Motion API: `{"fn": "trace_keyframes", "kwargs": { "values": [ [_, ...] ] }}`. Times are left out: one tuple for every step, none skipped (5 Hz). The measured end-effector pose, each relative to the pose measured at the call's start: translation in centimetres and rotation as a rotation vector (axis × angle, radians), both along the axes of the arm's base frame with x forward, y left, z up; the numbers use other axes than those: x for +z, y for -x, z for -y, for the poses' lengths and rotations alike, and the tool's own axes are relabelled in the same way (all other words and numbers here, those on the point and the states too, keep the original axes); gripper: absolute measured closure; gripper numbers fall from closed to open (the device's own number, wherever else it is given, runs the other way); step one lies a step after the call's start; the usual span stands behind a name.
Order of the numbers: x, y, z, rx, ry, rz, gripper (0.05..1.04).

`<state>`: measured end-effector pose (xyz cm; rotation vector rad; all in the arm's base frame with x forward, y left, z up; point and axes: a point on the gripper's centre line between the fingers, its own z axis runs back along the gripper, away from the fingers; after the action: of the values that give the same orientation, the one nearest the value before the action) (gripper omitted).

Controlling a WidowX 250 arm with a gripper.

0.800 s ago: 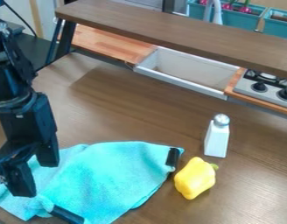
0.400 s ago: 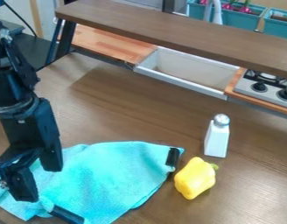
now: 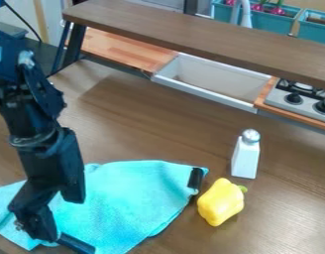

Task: Unfold the cloth from bottom to top

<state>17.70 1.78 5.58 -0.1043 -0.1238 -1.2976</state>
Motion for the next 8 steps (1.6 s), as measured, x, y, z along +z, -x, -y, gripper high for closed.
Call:
{"fn": "trace_keyframes", "kwargs": {
  "values": [
    [0.4,0.3,2.0,0.038,-0.223,0.052,0.083],
    [1.2,0.8,3.5,0.096,-0.44,0.112,0.083],
    [0.9,1.3,3.9,0.096,-0.526,0.15,0.083],
    [0.2,1.5,3.4,0.091,-0.558,0.158,0.083],
    [-0.7,1.7,2.7,0.078,-0.556,0.179,0.083],
    [-1.8,2.0,2.3,0.039,-0.545,0.22,0.083],
    [-2.2,2.1,2.3,0.032,-0.53,0.25,0.083],
    [-2.6,2.0,2.2,0.031,-0.538,0.244,0.083]
  ]
}}
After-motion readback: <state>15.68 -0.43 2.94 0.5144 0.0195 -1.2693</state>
